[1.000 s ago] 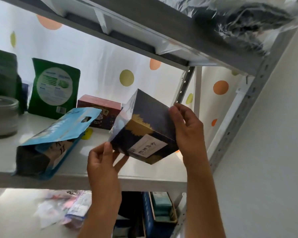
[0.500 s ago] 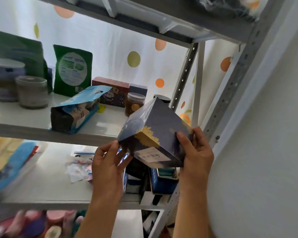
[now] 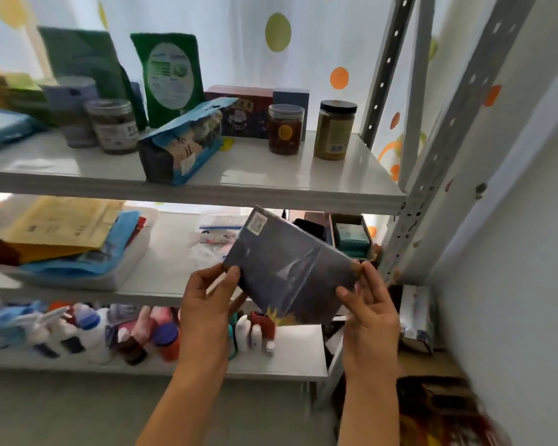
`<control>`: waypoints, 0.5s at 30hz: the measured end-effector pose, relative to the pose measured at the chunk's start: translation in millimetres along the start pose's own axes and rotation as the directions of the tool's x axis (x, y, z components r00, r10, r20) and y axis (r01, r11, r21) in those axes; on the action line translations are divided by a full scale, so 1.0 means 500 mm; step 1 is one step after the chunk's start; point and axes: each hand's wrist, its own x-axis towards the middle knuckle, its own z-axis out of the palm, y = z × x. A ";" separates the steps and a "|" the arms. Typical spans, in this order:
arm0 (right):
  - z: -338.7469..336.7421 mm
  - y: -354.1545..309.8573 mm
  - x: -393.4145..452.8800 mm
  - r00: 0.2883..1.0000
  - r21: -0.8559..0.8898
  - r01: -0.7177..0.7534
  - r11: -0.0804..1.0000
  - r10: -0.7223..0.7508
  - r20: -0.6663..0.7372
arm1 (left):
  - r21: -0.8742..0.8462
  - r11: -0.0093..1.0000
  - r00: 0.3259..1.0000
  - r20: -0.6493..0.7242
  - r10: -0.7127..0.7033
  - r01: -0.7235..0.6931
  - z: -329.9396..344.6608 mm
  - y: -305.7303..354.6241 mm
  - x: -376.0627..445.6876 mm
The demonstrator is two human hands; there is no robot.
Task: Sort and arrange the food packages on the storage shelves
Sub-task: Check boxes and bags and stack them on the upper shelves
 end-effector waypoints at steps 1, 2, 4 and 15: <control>0.001 0.005 -0.009 1.000 -0.005 -0.006 1.000 0.006 -0.007 | 0.015 1.000 1.000 0.010 0.001 -0.001 -0.008 0.002 0.002; 0.002 0.009 -0.014 1.000 -0.014 -0.002 1.000 0.002 -0.016 | 0.027 1.000 1.000 0.021 0.000 0.000 -0.014 0.003 0.003; 0.011 0.010 -0.029 0.999 -0.043 0.022 0.999 -0.023 -0.037 | 0.044 0.999 0.998 0.053 -0.018 0.015 -0.027 0.007 0.003; 0.131 0.041 -0.158 0.944 -0.083 0.126 0.989 -0.145 -0.298 | 0.124 0.990 0.973 0.211 -0.089 0.064 -0.150 0.045 0.034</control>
